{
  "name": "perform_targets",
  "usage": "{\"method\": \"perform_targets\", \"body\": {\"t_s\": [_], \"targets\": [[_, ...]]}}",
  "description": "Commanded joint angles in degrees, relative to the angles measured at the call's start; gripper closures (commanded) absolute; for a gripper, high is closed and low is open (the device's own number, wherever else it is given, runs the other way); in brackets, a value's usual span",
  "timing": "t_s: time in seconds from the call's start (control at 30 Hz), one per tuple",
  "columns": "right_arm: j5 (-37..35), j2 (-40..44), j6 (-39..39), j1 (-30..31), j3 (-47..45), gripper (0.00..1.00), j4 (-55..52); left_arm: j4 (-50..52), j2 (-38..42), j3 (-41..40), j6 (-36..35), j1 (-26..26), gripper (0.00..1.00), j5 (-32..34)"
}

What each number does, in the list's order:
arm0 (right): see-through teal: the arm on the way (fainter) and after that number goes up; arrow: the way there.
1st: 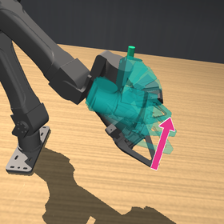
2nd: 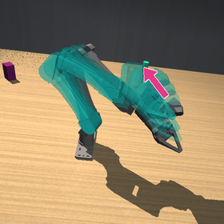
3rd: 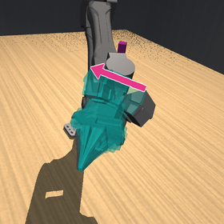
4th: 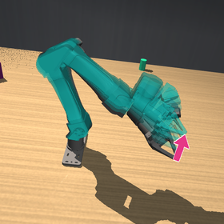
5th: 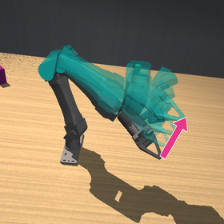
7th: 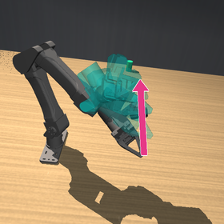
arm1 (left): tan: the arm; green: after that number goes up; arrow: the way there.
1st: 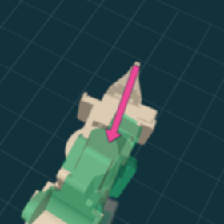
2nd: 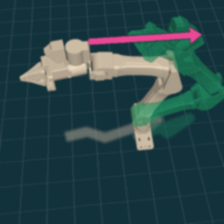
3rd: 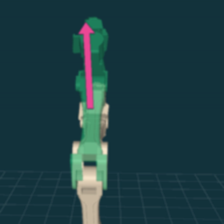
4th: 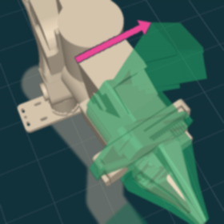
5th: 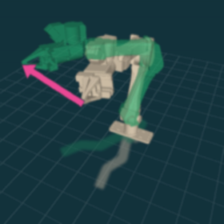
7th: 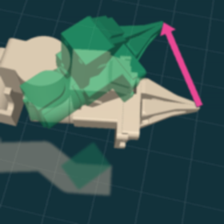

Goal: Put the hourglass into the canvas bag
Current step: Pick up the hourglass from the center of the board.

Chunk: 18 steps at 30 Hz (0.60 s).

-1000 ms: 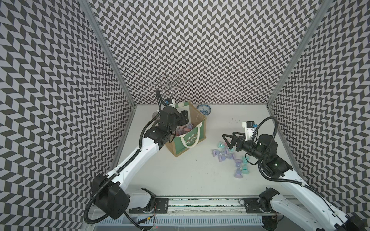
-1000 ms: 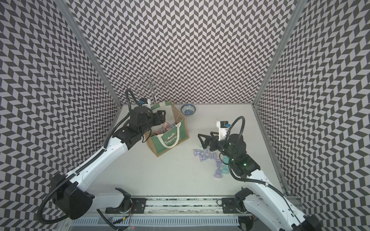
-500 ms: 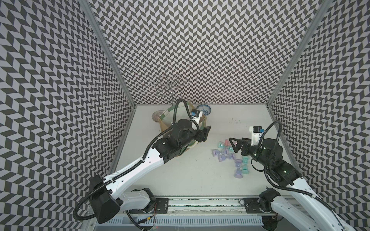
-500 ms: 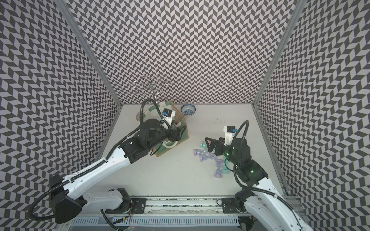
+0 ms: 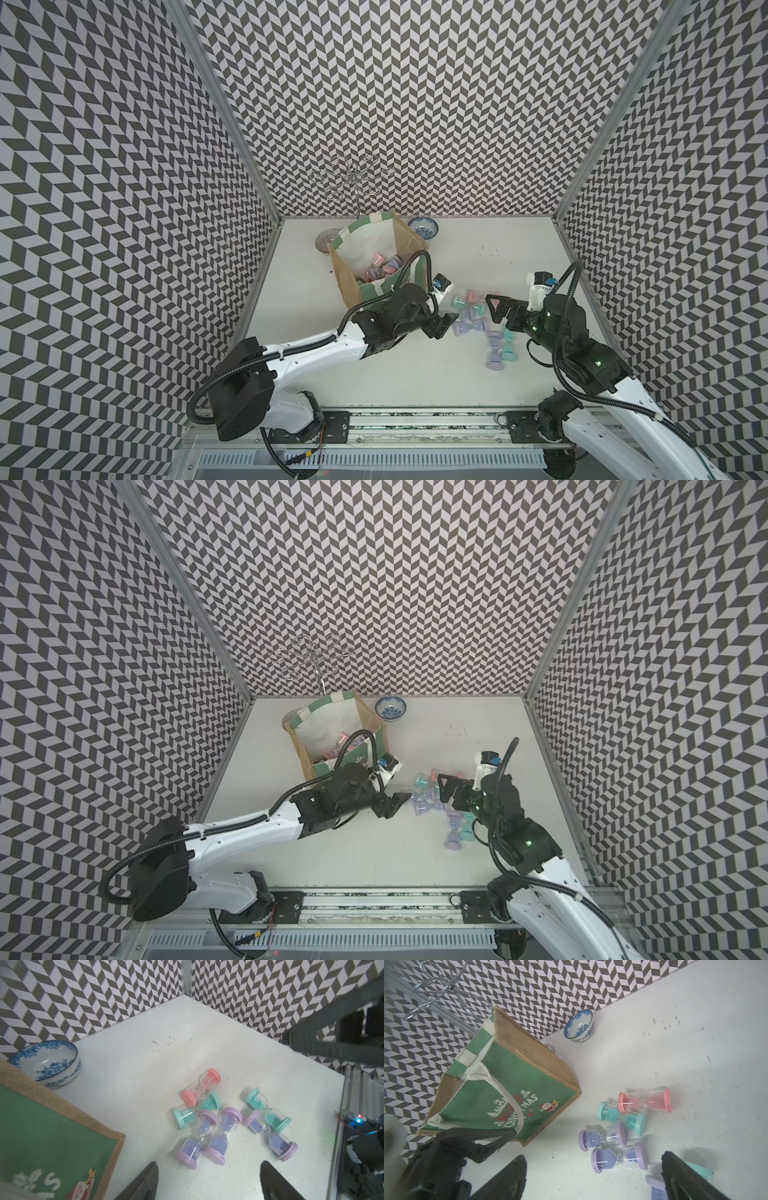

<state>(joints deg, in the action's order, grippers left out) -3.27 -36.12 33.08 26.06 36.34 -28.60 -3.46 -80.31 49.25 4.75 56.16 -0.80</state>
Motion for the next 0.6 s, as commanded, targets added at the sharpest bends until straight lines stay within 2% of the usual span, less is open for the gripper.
{"method": "perform_targets", "body": {"t_s": [0.0,0.27,0.57], "targets": [[-2.9,1.1,2.7,-0.2,-1.5,0.01,-0.6,-7.7,-3.0,-1.6,-2.7,0.3,0.23,-3.1],[-1.4,1.1,4.6,-0.2,-4.3,0.01,1.9,-10.7,-12.7,0.3,-4.6,0.6,0.25,-4.2],[0.1,0.5,5.9,-0.2,-7.6,0.01,5.3,-14.2,-18.4,1.4,-6.8,2.4,0.28,-5.2]]}}
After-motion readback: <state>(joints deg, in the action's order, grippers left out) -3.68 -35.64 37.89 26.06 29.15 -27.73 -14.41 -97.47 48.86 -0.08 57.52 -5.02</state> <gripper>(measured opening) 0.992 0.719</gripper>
